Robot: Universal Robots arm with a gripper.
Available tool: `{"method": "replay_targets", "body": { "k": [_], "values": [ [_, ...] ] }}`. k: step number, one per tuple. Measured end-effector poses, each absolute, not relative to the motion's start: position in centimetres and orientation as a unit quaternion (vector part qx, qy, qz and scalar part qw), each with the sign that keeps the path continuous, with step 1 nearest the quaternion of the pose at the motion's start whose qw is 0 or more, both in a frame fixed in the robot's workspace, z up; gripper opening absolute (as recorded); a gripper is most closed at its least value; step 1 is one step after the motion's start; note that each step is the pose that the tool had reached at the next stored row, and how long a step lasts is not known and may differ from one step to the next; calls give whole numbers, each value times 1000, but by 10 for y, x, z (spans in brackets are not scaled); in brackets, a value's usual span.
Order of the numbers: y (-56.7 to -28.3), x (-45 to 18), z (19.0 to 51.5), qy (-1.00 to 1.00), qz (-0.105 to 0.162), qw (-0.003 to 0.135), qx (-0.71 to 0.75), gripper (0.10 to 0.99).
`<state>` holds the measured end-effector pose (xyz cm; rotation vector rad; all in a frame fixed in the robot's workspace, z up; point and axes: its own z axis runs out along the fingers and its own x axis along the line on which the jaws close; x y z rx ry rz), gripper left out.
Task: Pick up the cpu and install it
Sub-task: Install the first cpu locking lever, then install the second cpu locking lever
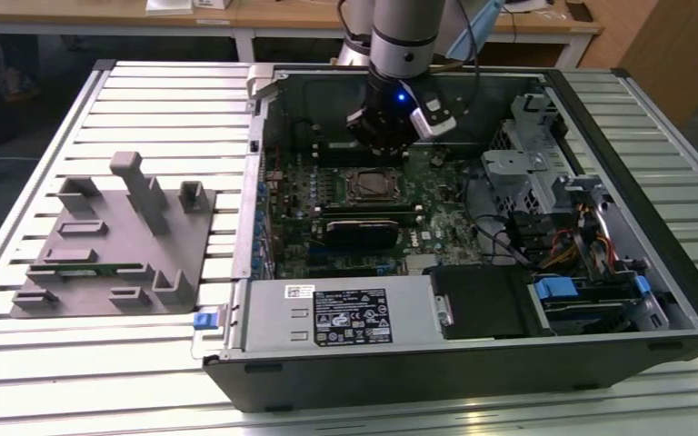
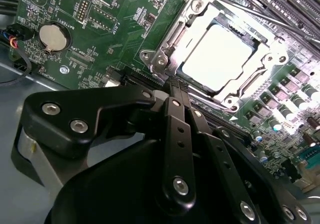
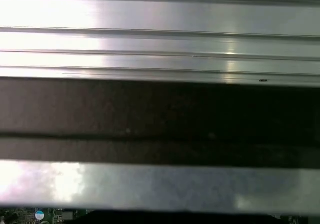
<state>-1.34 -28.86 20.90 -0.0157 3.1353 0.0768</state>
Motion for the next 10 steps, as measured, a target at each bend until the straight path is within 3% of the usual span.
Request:
{"method": "replay_targets", "body": {
  "k": [10],
  "values": [
    [-290,-12,209,1000,25,3,-5,106]
  ]
}}
